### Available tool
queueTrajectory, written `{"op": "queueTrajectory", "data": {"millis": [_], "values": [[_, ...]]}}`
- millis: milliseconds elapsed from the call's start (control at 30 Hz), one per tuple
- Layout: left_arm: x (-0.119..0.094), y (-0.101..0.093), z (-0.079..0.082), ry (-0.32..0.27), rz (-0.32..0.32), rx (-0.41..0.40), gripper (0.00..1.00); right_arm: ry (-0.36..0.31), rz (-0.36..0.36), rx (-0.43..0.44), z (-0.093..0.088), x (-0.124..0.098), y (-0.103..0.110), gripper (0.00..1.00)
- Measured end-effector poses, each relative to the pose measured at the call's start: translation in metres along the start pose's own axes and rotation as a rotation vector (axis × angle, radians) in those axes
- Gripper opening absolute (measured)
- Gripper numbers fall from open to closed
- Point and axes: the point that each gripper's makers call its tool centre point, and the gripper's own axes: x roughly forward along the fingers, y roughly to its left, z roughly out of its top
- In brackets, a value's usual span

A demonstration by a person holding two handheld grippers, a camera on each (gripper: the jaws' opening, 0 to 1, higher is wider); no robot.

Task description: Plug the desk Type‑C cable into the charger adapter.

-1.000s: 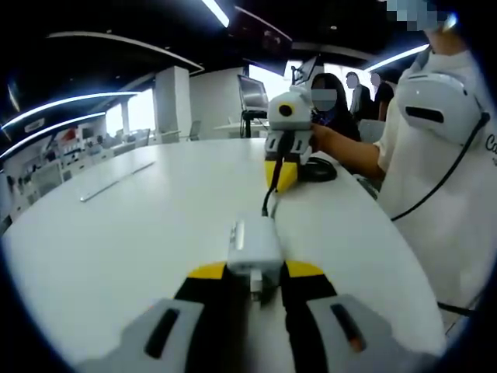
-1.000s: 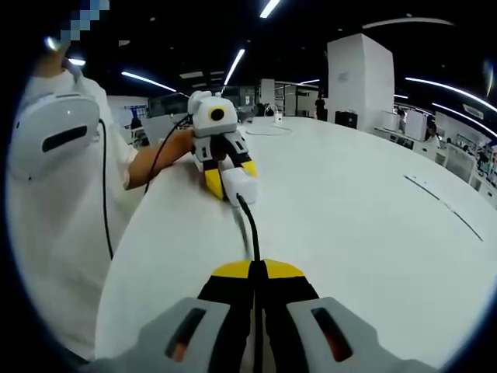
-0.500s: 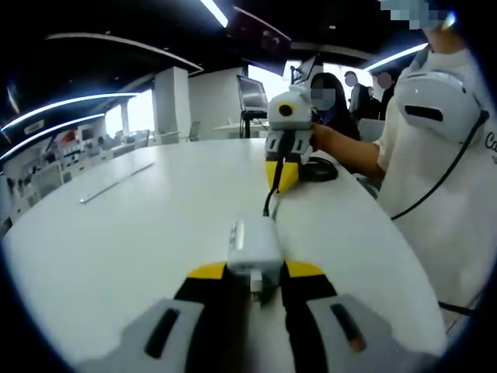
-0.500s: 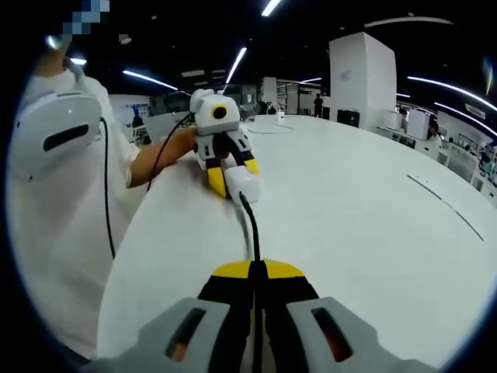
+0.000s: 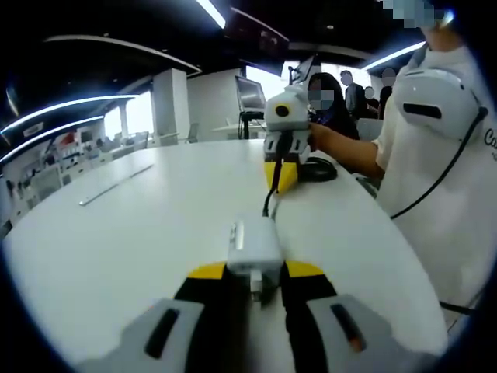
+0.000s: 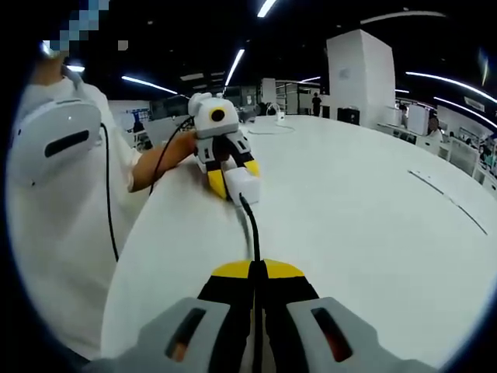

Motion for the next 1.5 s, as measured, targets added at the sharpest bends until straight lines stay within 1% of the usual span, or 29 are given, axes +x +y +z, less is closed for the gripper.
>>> {"op": "queueTrajectory", "data": {"millis": [500,767,1500], "values": [[-0.0005,-0.0011,0.0003,0.0,0.001,0.004,0.26,-0.016,0.008,0.003,0.0034,-0.0016,0.0036,0.03],[-0.0001,-0.0018,0.001,-0.003,0.001,0.014,0.26,-0.037,0.027,0.026,0.0058,-0.0032,0.0056,0.03],[0.0014,-0.0026,0.0017,-0.01,-0.001,0.031,0.26,-0.047,0.047,0.048,0.0053,-0.004,0.0067,0.03]]}}
